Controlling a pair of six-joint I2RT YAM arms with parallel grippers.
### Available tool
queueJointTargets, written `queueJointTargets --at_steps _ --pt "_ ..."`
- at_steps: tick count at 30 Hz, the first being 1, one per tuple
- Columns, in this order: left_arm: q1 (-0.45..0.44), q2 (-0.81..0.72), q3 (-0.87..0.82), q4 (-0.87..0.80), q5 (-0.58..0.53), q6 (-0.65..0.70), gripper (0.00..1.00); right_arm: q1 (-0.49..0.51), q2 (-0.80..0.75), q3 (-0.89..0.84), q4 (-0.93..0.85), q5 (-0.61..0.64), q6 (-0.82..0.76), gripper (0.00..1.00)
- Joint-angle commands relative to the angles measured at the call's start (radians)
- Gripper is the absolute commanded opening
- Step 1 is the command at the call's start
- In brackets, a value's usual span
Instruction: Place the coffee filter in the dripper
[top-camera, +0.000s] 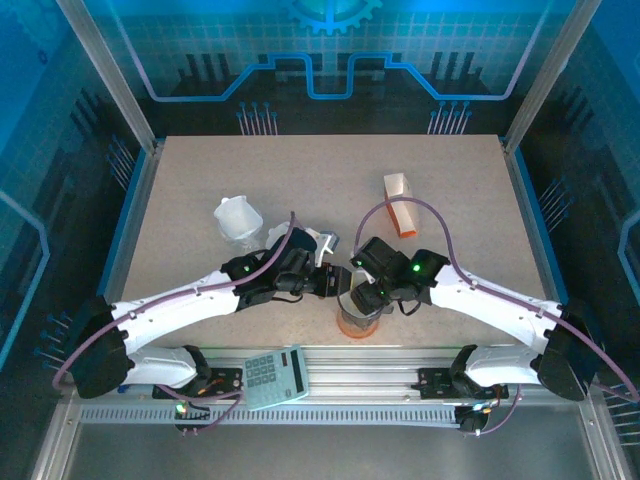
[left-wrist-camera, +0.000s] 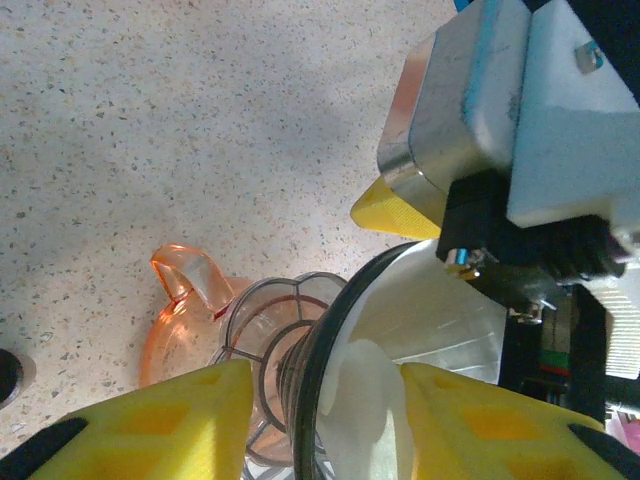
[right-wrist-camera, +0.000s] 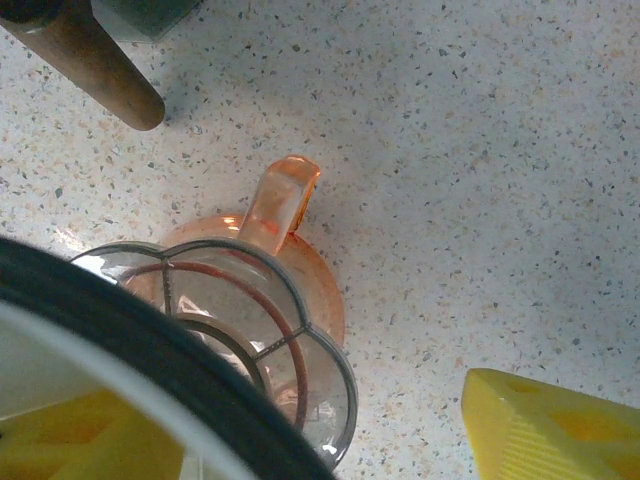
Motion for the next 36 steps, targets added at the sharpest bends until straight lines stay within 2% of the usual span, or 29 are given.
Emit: queueJointTargets --at_steps 1,17,30,36 --pt "0.006 -0.012 -0.011 -0.006 -0.016 -0.017 0.44 0.010 -0.024 0.030 -0.019 0.030 0.001 0.74" --pt "0.014 -0.022 -0.009 0.003 -0.018 -0.033 0.45 -0.005 -0.211 0.109 -0.101 0.094 0.021 0.80" --pt "0.013 -0.072 0.012 0.022 -0.020 -0.042 0.62 -0.021 -0.294 0.083 -0.083 0.077 0.046 0.80" --pt "0.014 -0.111 0.023 0.001 -0.041 -0.033 0.67 -0.021 -0.335 0.093 -0.072 0.102 0.038 0.80"
